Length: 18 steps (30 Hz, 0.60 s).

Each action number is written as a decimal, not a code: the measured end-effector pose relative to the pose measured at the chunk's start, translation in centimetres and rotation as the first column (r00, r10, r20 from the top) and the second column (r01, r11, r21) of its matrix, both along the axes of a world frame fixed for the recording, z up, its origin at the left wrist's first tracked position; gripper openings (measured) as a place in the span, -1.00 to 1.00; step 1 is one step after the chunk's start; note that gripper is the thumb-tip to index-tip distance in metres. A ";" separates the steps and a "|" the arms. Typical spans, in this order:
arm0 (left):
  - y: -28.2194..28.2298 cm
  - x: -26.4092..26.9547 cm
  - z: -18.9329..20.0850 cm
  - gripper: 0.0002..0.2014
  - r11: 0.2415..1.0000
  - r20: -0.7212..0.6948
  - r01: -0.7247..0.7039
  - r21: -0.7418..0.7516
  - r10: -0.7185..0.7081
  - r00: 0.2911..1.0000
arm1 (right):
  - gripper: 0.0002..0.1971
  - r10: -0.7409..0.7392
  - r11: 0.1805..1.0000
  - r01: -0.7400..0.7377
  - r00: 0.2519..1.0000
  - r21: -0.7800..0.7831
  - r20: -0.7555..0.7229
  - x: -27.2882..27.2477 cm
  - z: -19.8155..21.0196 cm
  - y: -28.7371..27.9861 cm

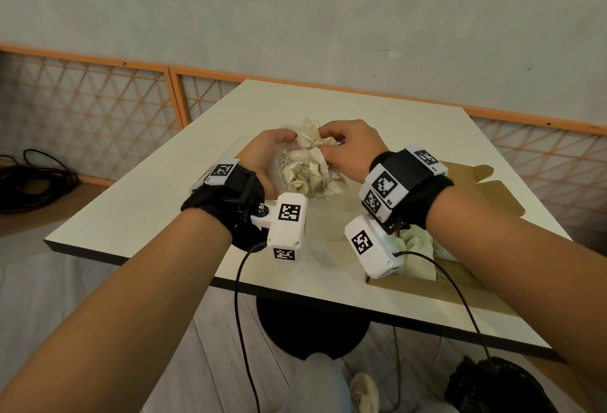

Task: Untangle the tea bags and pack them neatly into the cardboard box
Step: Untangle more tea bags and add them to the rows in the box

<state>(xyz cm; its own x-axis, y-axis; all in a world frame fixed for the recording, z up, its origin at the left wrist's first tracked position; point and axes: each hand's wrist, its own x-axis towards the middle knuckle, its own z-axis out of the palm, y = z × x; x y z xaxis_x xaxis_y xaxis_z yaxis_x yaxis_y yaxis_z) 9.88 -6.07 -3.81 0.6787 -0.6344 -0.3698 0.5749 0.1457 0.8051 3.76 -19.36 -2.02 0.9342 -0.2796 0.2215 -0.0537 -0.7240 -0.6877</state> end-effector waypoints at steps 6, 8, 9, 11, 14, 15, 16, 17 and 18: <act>-0.1 0.4 0.1 -0.60 1.000 -0.068 0.012 0.005 -0.012 0.998 | -0.80 -0.003 0.993 0.002 1.000 0.117 0.012 0.7 -0.3 0.2; -0.3 0.7 -0.1 -0.58 0.999 -0.064 0.029 0.045 -0.026 0.998 | -0.62 0.012 0.993 -0.009 1.000 0.115 -0.025 0.6 -0.2 0.4; -0.4 0.6 -0.1 -0.60 0.998 -0.063 0.048 0.041 -0.045 0.997 | -0.58 0.018 0.994 -0.014 0.999 0.106 -0.034 0.6 -0.2 0.4; -0.3 0.5 0.0 -0.67 0.997 -0.065 0.075 0.005 -0.075 0.995 | -0.65 0.007 0.994 -0.004 0.999 0.113 -0.033 0.7 -0.2 0.1; 0.2 0.2 0.1 -0.68 0.987 -0.007 0.151 -0.061 -0.152 0.988 | -0.79 -0.052 0.981 0.051 0.999 0.190 0.002 0.6 -0.1 -0.5; 0.4 0.2 0.0 -0.64 0.976 -0.021 0.198 -0.090 -0.201 0.979 | -0.82 -0.064 0.976 0.061 0.998 0.209 0.007 0.5 0.0 -0.6; 0.5 0.1 0.1 -0.60 0.972 -0.040 0.215 -0.092 -0.219 0.975 | -0.84 -0.068 0.970 0.062 0.998 0.235 0.015 0.4 -0.1 -0.8; 0.6 0.1 0.2 -0.59 0.976 -0.065 0.201 -0.080 -0.206 0.976 | -0.89 -0.064 0.957 0.054 0.998 0.285 0.024 0.2 -0.1 -1.1; 0.7 0.2 0.3 -0.61 0.981 -0.094 0.180 -0.075 -0.187 0.978 | -0.91 -0.060 0.938 0.043 0.997 0.345 0.038 0.0 -0.1 -1.3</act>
